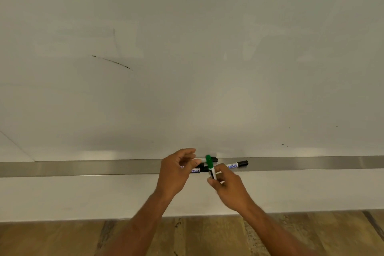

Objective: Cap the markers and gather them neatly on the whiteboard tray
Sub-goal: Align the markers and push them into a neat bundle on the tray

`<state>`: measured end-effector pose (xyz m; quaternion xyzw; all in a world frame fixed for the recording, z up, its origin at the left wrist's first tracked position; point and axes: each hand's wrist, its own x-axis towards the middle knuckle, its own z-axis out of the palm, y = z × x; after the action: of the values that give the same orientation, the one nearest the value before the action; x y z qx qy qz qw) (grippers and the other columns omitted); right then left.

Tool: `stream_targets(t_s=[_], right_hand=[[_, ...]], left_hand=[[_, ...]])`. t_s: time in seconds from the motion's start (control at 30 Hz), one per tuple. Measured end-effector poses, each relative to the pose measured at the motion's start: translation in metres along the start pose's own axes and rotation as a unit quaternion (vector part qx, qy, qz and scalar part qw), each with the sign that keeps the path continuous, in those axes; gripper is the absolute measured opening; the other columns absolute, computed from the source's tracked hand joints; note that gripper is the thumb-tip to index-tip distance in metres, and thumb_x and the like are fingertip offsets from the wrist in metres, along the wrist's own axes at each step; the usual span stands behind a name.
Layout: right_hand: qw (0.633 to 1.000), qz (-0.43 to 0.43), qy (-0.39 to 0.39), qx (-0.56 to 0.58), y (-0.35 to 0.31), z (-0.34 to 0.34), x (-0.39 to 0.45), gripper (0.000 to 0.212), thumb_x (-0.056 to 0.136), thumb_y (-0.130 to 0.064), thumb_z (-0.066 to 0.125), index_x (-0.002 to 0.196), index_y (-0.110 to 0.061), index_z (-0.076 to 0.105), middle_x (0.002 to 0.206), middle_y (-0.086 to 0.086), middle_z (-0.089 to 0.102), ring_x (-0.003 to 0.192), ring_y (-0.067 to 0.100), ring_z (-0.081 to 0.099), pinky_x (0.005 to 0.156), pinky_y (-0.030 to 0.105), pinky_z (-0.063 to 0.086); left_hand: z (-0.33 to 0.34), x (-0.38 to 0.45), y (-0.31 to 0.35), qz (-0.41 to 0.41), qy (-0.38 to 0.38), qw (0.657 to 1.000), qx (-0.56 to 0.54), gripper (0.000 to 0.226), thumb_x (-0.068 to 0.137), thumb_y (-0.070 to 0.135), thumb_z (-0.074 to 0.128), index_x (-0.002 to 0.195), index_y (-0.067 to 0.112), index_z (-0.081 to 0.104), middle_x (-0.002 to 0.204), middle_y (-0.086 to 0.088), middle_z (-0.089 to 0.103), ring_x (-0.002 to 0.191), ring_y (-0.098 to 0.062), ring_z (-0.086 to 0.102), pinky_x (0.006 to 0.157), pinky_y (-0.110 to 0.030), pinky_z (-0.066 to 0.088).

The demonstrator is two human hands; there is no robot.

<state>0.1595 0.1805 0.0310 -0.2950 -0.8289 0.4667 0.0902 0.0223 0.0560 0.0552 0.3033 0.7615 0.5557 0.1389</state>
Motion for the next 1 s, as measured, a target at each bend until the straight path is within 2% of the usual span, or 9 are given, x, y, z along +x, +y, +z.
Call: stream_targets(t_s=[0.07, 0.17, 0.37, 0.5, 0.6, 0.7, 0.8, 0.9, 1.0], right_hand=[[0.986, 0.080, 0.067, 0.133, 0.007, -0.004, 0.008, 0.012, 0.088, -0.018, 0.069, 0.095, -0.014, 0.060, 0.098, 0.005, 0.070, 0.081, 0.018, 0.071, 0.076, 0.035, 0.059], [0.919, 0.182, 0.130, 0.325, 0.017, -0.018, 0.024, 0.015, 0.085, 0.000, 0.069, 0.097, -0.002, 0.059, 0.103, 0.019, 0.066, 0.087, 0.028, 0.069, 0.075, 0.039, 0.060], [0.835, 0.228, 0.203, 0.459, 0.029, -0.039, 0.049, 0.017, 0.081, 0.012, 0.064, 0.085, -0.002, 0.054, 0.085, 0.018, 0.061, 0.075, 0.029, 0.067, 0.054, 0.028, 0.061], [0.796, 0.256, 0.253, 0.486, 0.036, -0.043, 0.063, 0.006, 0.087, -0.005, 0.061, 0.091, -0.001, 0.058, 0.086, 0.018, 0.062, 0.074, 0.032, 0.067, 0.063, 0.033, 0.062], [0.814, 0.253, 0.271, 0.448, 0.045, -0.045, 0.068, 0.010, 0.086, -0.002, 0.064, 0.094, 0.000, 0.059, 0.092, 0.022, 0.065, 0.071, 0.032, 0.070, 0.064, 0.036, 0.061], [0.842, 0.256, 0.288, 0.379, 0.053, -0.046, 0.070, 0.028, 0.082, 0.001, 0.069, 0.107, 0.001, 0.057, 0.094, 0.024, 0.068, 0.075, 0.036, 0.073, 0.068, 0.041, 0.062], [0.879, 0.256, 0.297, 0.271, 0.062, -0.046, 0.071, 0.039, 0.078, -0.010, 0.078, 0.110, -0.001, 0.057, 0.097, 0.020, 0.069, 0.076, 0.034, 0.072, 0.058, 0.036, 0.060], [0.917, 0.251, 0.290, 0.111, 0.072, -0.047, 0.071, 0.048, 0.073, -0.030, 0.083, 0.108, -0.004, 0.062, 0.101, 0.015, 0.069, 0.087, 0.034, 0.068, 0.074, 0.044, 0.060], [0.937, 0.226, 0.267, 0.005, 0.076, -0.048, 0.070, 0.042, 0.074, -0.039, 0.080, 0.098, -0.008, 0.067, 0.100, 0.015, 0.071, 0.083, 0.029, 0.064, 0.078, 0.039, 0.055]], left_hand=[[-0.006, 0.008, -0.014, 0.005, 0.004, 0.995, 0.097, 0.025, 0.083, 0.027, 0.074, 0.108, 0.027, 0.071, 0.099, 0.012, 0.072, 0.091, -0.001, 0.064, 0.085, -0.017, 0.051], [-0.016, 0.018, -0.040, -0.002, -0.046, 0.968, 0.247, 0.028, 0.086, 0.028, 0.069, 0.114, 0.022, 0.068, 0.111, 0.002, 0.070, 0.103, -0.017, 0.057, 0.091, -0.030, 0.044], [-0.017, 0.027, -0.067, 0.016, -0.129, 0.909, 0.397, 0.036, 0.089, 0.030, 0.063, 0.125, 0.022, 0.060, 0.119, -0.002, 0.063, 0.104, -0.022, 0.053, 0.089, -0.036, 0.046], [-0.013, 0.026, -0.077, 0.041, -0.135, 0.893, 0.428, 0.034, 0.092, 0.029, 0.059, 0.125, 0.022, 0.059, 0.122, -0.001, 0.059, 0.107, -0.023, 0.052, 0.090, -0.037, 0.044], [-0.011, 0.026, -0.081, 0.073, -0.134, 0.876, 0.457, 0.031, 0.093, 0.025, 0.057, 0.124, 0.022, 0.061, 0.120, -0.004, 0.060, 0.104, -0.025, 0.054, 0.087, -0.038, 0.044], [-0.009, 0.026, -0.082, 0.100, -0.131, 0.859, 0.485, 0.029, 0.093, 0.022, 0.057, 0.121, 0.023, 0.062, 0.118, -0.003, 0.061, 0.103, -0.025, 0.055, 0.086, -0.039, 0.045], [-0.007, 0.024, -0.083, 0.113, -0.130, 0.852, 0.494, 0.028, 0.091, 0.021, 0.058, 0.119, 0.022, 0.062, 0.118, -0.004, 0.062, 0.105, -0.026, 0.055, 0.088, -0.041, 0.047], [-0.005, 0.020, -0.085, 0.142, -0.124, 0.838, 0.512, 0.032, 0.086, 0.023, 0.065, 0.118, 0.021, 0.063, 0.122, -0.005, 0.062, 0.109, -0.027, 0.057, 0.089, -0.043, 0.050], [-0.004, 0.013, -0.085, 0.167, -0.120, 0.823, 0.530, 0.041, 0.080, 0.034, 0.072, 0.118, 0.020, 0.064, 0.126, -0.006, 0.063, 0.115, -0.028, 0.059, 0.091, -0.045, 0.053]])
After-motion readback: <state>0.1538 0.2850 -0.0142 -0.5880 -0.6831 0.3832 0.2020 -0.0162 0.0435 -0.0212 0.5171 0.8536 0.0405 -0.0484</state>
